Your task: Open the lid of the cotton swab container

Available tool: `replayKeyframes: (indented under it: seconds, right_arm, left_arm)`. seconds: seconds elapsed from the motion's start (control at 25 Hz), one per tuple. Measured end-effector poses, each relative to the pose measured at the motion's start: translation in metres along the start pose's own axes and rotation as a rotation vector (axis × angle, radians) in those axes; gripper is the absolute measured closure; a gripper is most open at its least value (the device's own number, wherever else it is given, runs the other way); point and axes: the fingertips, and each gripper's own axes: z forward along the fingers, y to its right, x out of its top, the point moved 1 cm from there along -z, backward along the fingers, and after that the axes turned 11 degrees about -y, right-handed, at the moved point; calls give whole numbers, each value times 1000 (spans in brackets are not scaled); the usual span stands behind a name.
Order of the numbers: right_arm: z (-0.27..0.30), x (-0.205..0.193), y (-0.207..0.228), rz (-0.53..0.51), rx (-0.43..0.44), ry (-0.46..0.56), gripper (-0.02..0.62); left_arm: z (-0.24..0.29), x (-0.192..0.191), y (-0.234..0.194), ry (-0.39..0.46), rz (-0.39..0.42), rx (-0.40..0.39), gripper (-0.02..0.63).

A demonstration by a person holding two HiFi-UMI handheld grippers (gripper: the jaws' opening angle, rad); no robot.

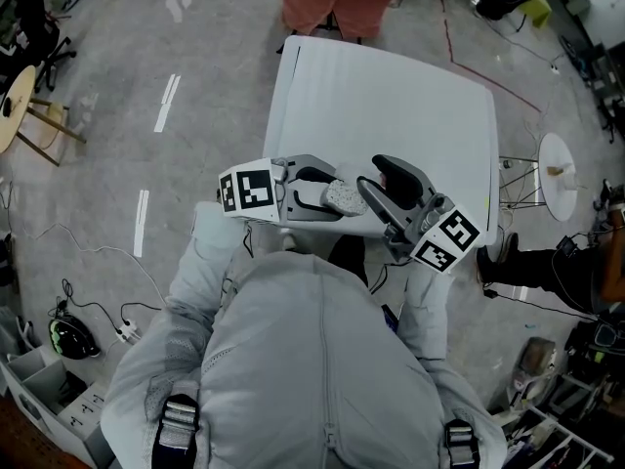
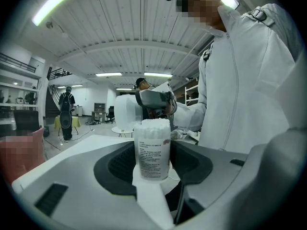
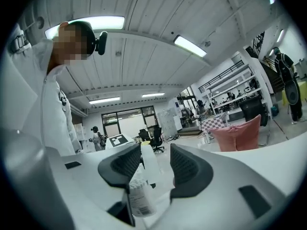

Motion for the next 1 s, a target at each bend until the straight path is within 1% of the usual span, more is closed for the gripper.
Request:
replayKeyframes:
  seconds: [0.16,0.28,0.4,0.64,0.76,1.0]
  right_arm:
    - [3,0,11,43,-39,5,383]
    - [10,-7,26,149,-67,-19,387]
    - [16,-14,35,253,-65,-33,388]
    - [18,-21,40,383,-50,-53,396]
    - [17,-26,42,417,-52,-58,405]
    - [16,-29,44,427,-56,-61,416]
  left_arm:
    - [-2,0,1,4,6,-1,377]
    - [-4,-4,0,6,7,-6,378]
    - [-4,-6,1,12,11,-11,379]
    - [-6,0,3,26,23,-7,379]
    - [-3,0,3,28,26,6,380]
    - [0,0,2,32,25,12,381]
